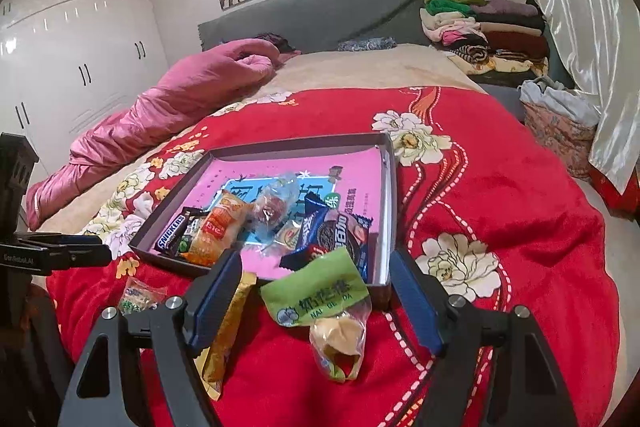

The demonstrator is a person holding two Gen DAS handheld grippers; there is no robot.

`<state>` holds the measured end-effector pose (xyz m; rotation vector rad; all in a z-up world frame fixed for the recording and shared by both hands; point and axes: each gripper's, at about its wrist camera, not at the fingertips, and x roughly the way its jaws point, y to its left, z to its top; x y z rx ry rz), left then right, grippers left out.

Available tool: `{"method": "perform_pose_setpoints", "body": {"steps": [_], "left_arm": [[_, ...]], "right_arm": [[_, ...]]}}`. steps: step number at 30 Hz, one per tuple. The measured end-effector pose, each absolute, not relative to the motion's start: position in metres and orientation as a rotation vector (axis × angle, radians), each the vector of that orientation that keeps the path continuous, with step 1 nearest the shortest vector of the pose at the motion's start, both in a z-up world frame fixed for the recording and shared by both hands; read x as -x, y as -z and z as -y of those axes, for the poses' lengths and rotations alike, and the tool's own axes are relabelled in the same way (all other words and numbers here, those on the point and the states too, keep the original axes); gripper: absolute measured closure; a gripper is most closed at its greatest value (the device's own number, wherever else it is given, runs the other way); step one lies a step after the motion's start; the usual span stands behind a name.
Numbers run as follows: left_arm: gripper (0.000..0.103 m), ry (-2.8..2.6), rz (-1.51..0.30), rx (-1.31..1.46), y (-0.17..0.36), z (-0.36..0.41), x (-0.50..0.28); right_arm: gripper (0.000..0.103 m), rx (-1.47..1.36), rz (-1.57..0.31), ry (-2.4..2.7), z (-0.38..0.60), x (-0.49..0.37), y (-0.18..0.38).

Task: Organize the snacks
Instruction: 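Grasp the clear pastry bag with the left gripper while the right grasps the green-labelled bag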

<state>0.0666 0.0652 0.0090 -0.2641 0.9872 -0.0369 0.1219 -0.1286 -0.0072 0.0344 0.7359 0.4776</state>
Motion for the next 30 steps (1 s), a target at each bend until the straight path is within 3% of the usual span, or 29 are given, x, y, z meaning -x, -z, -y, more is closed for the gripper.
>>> {"method": "perform_pose_setpoints", "body": {"steps": [30], "left_arm": [[0.022, 0.069, -1.115, 0.267, 0.027, -0.051, -0.05]], "right_arm": [[0.027, 0.046, -0.799, -0.458, 0.12, -0.112, 0.019]]}}
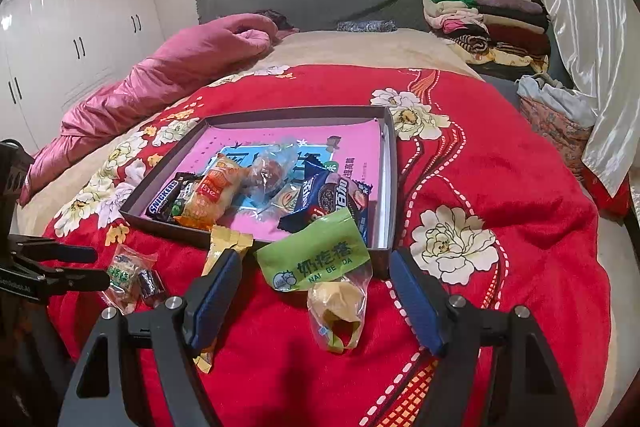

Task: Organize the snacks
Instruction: 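Grasp the clear pastry bag with the left gripper while the right grasps the green-labelled bag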

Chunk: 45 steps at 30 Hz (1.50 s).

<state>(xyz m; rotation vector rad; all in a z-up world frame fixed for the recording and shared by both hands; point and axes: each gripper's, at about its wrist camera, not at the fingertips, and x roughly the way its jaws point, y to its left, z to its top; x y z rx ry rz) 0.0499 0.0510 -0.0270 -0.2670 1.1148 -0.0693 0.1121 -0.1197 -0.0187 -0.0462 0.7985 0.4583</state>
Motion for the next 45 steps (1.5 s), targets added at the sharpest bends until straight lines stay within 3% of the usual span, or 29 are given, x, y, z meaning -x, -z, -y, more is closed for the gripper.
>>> {"method": "perform_pose_setpoints", "body": {"steps": [31, 39, 45], "left_arm": [[0.022, 0.048, -1.164, 0.288, 0.055, -0.054, -0.059], [0.03, 0.052, -1.153, 0.303, 0.056, -0.055, -0.059], [0.052, 0.061, -1.149, 0.293, 0.056, -0.048, -0.065]], "right_arm": [[0.027, 0.17, -0.981, -0.405, 0.113, -0.133, 0.063], [0.05, 0.215, -0.991, -0.428, 0.106, -0.137, 0.07], [0.06, 0.225, -0.974, -0.447, 0.103, -0.138, 0.069]]}}
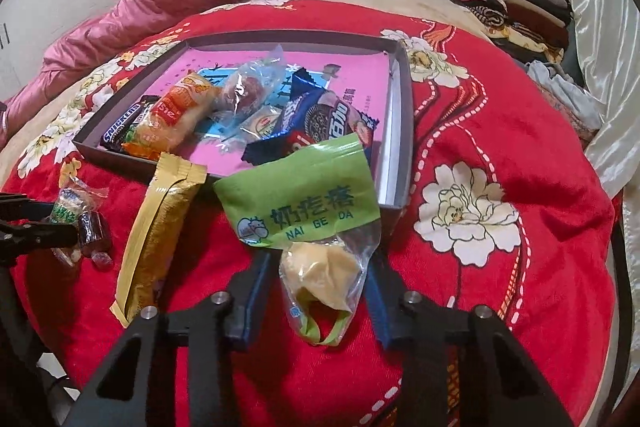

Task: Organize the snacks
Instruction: 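Grasp the clear pastry bag with the left gripper while the right grasps the green-labelled bag, then lift both bags and carry them over the tray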

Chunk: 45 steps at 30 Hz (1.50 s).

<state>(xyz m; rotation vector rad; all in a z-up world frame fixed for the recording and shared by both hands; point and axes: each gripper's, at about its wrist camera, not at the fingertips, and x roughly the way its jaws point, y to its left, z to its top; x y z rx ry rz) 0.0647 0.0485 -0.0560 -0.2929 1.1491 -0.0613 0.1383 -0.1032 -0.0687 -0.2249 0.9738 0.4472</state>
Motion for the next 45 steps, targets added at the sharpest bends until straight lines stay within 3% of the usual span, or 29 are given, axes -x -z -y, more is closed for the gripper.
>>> {"method": "perform_pose_setpoints", "body": {"steps": [2, 14, 45], "left_arm": [[0.057, 0.064, -1.151, 0.297, 0.056, -0.047, -0.068], [0.063, 0.112, -1.122, 0.419, 0.061, -0.065, -0.071], [0.067, 0.077, -1.005, 0.36, 0.008, -0.073, -0.057]], "right_arm": [[0.061, 0.223, -0.974, -0.451, 0.103, -0.139, 0.069], [0.065, 0.11, -0.947, -0.514, 0.113, -0.134, 0.056], [0.065, -0.024, -0.803, -0.64, 0.107, -0.117, 0.02]]}}
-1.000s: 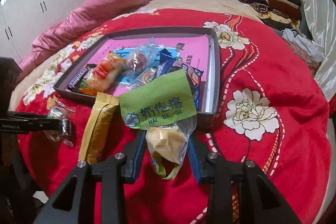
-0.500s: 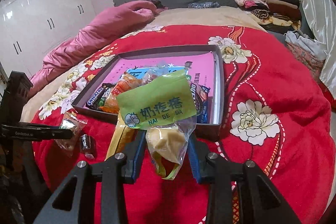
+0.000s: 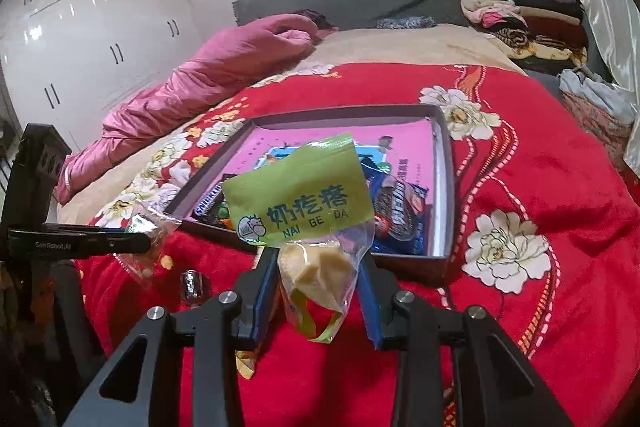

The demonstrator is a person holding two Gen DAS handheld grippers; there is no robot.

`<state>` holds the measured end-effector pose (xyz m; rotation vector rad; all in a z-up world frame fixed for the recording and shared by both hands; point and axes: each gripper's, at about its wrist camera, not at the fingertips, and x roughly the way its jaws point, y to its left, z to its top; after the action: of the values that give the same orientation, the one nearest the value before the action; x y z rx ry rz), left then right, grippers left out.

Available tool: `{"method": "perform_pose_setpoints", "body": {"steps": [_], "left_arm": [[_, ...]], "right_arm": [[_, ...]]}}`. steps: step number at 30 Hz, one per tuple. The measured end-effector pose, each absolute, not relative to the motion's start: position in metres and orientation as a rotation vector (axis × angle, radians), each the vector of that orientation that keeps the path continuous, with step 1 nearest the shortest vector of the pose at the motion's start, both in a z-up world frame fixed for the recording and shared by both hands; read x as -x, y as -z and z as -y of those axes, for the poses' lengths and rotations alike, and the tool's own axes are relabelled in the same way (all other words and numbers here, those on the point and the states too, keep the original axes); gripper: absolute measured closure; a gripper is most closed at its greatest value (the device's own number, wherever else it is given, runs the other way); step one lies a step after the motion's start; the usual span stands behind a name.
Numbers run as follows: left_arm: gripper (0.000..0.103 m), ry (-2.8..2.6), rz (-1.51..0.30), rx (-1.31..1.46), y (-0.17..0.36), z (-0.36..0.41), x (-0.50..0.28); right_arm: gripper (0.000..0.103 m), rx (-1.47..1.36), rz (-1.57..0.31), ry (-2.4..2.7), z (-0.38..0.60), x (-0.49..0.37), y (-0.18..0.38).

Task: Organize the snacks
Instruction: 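Lift both bags and carry them over the tray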

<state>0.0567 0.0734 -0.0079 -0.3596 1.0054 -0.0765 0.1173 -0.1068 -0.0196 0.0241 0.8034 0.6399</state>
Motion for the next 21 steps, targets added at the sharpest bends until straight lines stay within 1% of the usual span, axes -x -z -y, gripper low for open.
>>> {"method": "perform_pose_setpoints", "body": {"steps": [21], "left_arm": [[0.069, 0.058, -0.946, 0.347, -0.013, -0.073, -0.059]], "right_arm": [[0.065, -0.035, -0.734, -0.713, 0.091, -0.111, 0.009]]}}
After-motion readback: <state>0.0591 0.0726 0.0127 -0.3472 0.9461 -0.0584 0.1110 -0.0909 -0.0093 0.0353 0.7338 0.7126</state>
